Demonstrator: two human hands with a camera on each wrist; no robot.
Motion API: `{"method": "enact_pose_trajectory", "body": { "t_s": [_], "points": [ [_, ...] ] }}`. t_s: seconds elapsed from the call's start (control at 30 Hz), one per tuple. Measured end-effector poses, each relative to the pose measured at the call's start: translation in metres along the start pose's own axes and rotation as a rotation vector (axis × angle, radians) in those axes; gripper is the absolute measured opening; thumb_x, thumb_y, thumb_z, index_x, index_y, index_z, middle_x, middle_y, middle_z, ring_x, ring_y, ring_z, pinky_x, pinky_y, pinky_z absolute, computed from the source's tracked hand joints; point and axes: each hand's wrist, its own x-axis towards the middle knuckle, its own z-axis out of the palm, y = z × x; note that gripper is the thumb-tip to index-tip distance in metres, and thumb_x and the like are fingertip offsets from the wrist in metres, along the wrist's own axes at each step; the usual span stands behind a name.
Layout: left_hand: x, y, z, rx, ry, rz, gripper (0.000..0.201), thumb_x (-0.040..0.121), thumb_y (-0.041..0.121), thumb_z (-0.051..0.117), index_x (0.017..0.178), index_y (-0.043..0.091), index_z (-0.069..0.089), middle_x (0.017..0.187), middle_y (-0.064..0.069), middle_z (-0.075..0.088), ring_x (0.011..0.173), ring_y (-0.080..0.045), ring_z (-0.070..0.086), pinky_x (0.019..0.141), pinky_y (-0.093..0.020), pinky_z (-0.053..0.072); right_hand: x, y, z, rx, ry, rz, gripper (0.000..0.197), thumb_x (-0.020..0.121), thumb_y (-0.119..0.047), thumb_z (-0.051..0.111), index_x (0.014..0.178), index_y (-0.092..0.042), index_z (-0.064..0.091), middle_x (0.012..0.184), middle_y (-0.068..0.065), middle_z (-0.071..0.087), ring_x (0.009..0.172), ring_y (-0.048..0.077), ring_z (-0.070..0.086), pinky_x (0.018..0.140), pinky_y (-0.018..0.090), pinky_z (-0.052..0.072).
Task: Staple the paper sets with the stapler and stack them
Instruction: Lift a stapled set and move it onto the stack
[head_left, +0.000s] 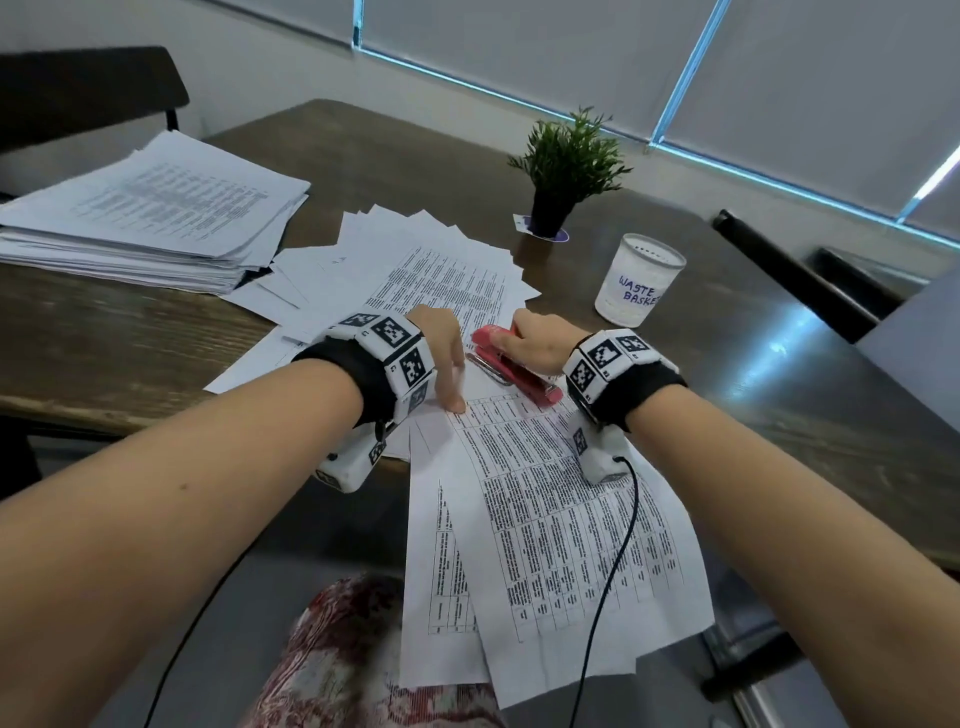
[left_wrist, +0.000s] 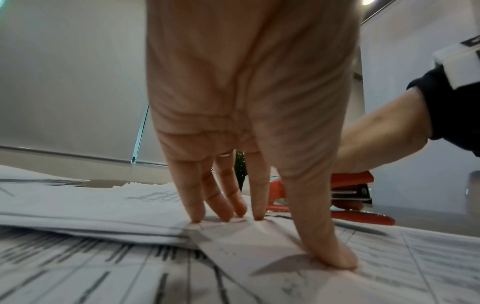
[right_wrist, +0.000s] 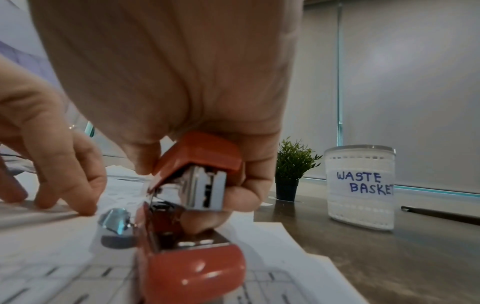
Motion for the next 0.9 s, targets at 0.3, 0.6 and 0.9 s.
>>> {"method": "enact_pose_trajectory", "body": {
  "t_s": [0.3,0.6,0.9],
  "points": [
    [0.005,0.002,0.004,0.024,0.113,-0.124,0.067,0.056,0.036,0.093,0.109,0.007,0.065,0.099,-0.006,0.069,0.089,-0.022,0.066,0.084,-0.037,0.057,0.004,0.006,-0.005,0.028,0.018,-0.072,0.036,0.1,-0.046,0.043,0.115,-0.014,0.052,0.104,0.008,0.055,0.09,0.024,0.051,0.076,0.03,0.037],
    [0.013,0.007,0.001,-0.001,0.203,-0.109,0.062,0.069,0.045,0.084,0.113,0.007,0.062,0.109,-0.007,0.067,0.098,-0.023,0.063,0.088,-0.035,0.053,0.008,0.015,-0.007,0.124,0.083,-0.074,0.036,0.098,-0.044,0.048,0.114,-0.013,0.059,0.099,0.004,0.057,0.082,0.019,0.054,0.068,0.029,0.04],
    [0.015,0.018,0.012,-0.059,0.247,-0.126,0.059,0.064,0.042,0.088,0.102,0.014,0.052,0.097,-0.003,0.058,0.085,-0.019,0.056,0.071,-0.028,0.048,0.004,0.023,-0.004,0.221,0.1,-0.063,0.034,0.097,-0.044,0.051,0.108,-0.014,0.06,0.108,0.008,0.063,0.087,0.023,0.061,0.071,0.032,0.05]
  ]
}}
